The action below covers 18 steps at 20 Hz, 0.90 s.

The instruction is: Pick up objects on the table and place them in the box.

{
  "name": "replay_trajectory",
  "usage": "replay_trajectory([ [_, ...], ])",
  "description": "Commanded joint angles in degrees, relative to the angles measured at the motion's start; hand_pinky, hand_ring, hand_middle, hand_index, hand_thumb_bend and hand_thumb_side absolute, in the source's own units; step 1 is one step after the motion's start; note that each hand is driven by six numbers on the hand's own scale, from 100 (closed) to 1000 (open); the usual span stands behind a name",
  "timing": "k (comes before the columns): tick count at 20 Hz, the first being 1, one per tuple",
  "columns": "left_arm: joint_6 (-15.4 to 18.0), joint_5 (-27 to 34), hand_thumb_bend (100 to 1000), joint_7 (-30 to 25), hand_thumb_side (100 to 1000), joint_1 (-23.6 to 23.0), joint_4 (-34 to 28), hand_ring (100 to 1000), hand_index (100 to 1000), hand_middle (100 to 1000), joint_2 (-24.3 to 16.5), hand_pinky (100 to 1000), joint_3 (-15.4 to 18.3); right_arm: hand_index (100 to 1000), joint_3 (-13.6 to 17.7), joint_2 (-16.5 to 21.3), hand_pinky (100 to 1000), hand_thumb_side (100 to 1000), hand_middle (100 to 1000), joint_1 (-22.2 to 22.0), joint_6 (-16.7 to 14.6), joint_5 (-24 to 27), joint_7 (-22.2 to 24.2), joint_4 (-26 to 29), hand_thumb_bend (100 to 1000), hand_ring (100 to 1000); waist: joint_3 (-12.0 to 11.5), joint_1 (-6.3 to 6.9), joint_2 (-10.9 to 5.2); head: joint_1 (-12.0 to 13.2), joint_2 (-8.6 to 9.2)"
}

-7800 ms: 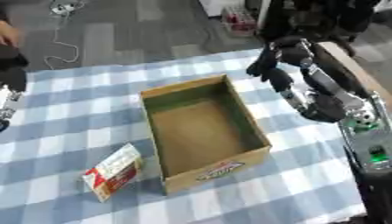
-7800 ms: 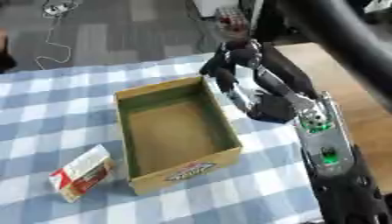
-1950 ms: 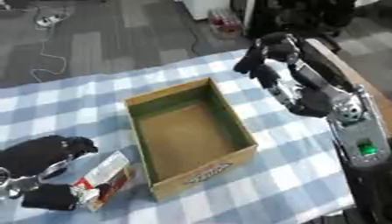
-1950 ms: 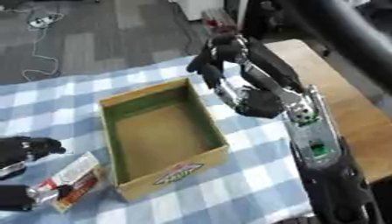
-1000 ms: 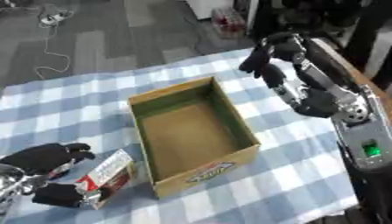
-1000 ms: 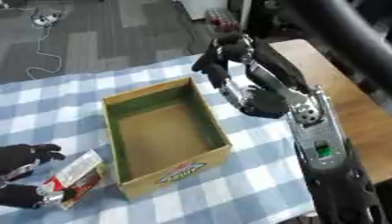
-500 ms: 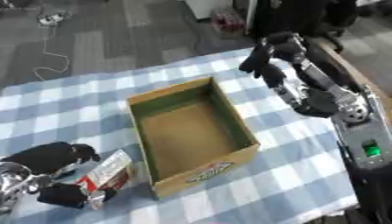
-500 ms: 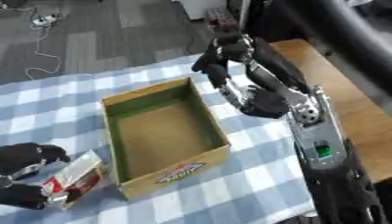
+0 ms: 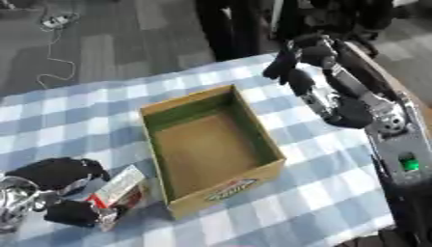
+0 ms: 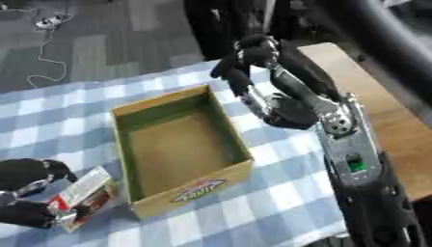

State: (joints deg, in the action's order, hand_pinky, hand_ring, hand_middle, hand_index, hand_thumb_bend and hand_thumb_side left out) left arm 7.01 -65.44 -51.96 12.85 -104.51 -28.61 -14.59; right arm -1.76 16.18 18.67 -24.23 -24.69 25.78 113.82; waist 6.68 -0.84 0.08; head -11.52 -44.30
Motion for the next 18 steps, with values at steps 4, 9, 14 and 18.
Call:
replay_trajectory([
  [4,0.0,0.3,323,0.0,1000,1.1,0.4,708,877,826,-0.6,726,-0.3,688,0.0,0.2,391,1000,518,1.0,-0.1,0.4,0.2,0.8,100,443,0.2,0.20,-0.44,0.1,0.19],
  [9,0.1,0.7,321,0.0,1000,1.3,1.5,709,877,827,-0.5,727,-0.6,688,0.0,0.2,391,1000,518,1.1,-0.1,0.4,0.7,0.8,100,443,0.3,0.22,-0.44,0.1,0.19],
  [14,0.3,0.8,318,0.0,1000,1.3,2.6,712,883,834,-0.4,731,-0.9,688,0.0,0.1,391,1000,518,1.2,-0.1,0.5,0.8,0.8,100,443,0.4,0.21,-0.38,0.1,0.19],
  [18,0.6,0.7,324,0.0,1000,1.4,3.3,715,882,835,-0.4,733,-1.2,688,0.0,0.1,391,1000,518,1.3,-0.2,0.5,0.9,0.8,100,443,0.4,0.22,-0.36,0.1,0.19],
])
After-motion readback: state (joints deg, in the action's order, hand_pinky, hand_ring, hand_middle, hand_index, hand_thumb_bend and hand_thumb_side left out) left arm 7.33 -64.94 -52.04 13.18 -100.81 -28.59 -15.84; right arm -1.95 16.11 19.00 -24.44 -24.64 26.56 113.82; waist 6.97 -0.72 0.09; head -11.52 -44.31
